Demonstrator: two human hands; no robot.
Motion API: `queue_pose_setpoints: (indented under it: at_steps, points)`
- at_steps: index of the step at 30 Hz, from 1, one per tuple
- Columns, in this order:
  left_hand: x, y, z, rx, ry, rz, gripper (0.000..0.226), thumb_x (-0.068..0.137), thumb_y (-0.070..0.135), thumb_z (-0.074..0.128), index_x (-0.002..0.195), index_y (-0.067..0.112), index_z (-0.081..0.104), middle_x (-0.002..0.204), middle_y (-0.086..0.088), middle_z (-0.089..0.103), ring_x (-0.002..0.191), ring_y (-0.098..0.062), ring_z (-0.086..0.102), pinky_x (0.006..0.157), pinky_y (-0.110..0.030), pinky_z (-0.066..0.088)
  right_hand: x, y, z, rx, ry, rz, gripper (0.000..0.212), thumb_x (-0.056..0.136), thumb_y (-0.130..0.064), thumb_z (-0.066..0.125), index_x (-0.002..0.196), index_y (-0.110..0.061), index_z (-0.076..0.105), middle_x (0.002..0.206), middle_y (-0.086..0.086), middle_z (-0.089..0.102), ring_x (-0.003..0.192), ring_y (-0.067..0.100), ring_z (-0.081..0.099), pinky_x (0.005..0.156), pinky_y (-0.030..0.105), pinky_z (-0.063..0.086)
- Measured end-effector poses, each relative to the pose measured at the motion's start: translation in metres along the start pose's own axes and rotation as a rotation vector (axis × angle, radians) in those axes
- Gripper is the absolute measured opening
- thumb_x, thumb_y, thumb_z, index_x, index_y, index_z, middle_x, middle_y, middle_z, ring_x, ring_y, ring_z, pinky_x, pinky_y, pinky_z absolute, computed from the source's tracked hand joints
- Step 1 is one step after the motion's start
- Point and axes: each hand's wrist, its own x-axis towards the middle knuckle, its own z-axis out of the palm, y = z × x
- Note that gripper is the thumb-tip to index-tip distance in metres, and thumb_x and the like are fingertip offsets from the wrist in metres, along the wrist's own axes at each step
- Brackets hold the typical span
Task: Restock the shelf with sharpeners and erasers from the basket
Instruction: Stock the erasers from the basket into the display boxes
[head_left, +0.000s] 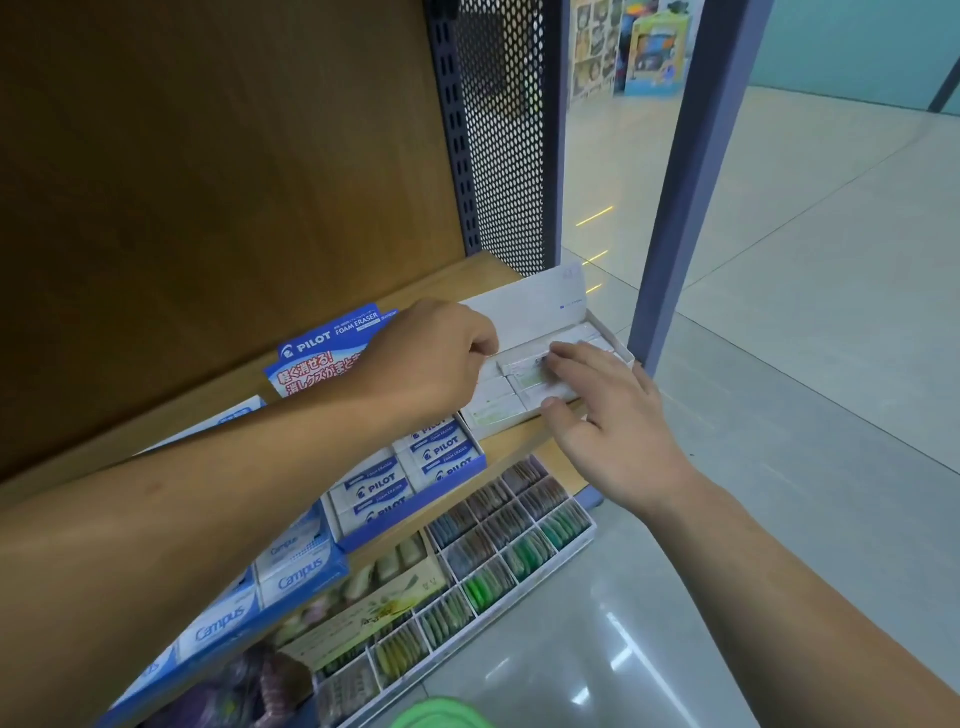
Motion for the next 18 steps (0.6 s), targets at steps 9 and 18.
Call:
queue_pose_setpoints:
  at_steps: [9, 18]
  points:
    - [0.021, 0.008, 0.021, -0.201, -0.041, -0.032, 0.009, 0.091, 0.018, 0.073, 0.091, 0.020, 0.081, 0.084, 0.012, 0.074, 0.082, -0.003, 0.066, 0.076, -0.024, 0.054, -0.002, 0.013, 0.001, 0.036, 0.152, -0.041, 0.040, 0.090, -0.037, 0.056, 0.123, -0.021, 0.072, 0.142, -0.011, 0.056, 0.140, 0.009, 0.039, 0.118, 0.038, 0.030]
    - [0.027, 0.005, 0.033, -0.380, -0.017, -0.133, 0.027, 0.084, 0.020, 0.084, 0.109, 0.019, 0.076, 0.093, 0.007, 0.072, 0.090, -0.009, 0.071, 0.087, -0.031, 0.060, -0.008, 0.023, 0.003, 0.012, 0.399, -0.095, 0.026, 0.083, -0.022, 0.076, 0.109, -0.018, 0.075, 0.132, -0.003, 0.060, 0.128, 0.015, 0.048, 0.095, 0.024, 0.042]
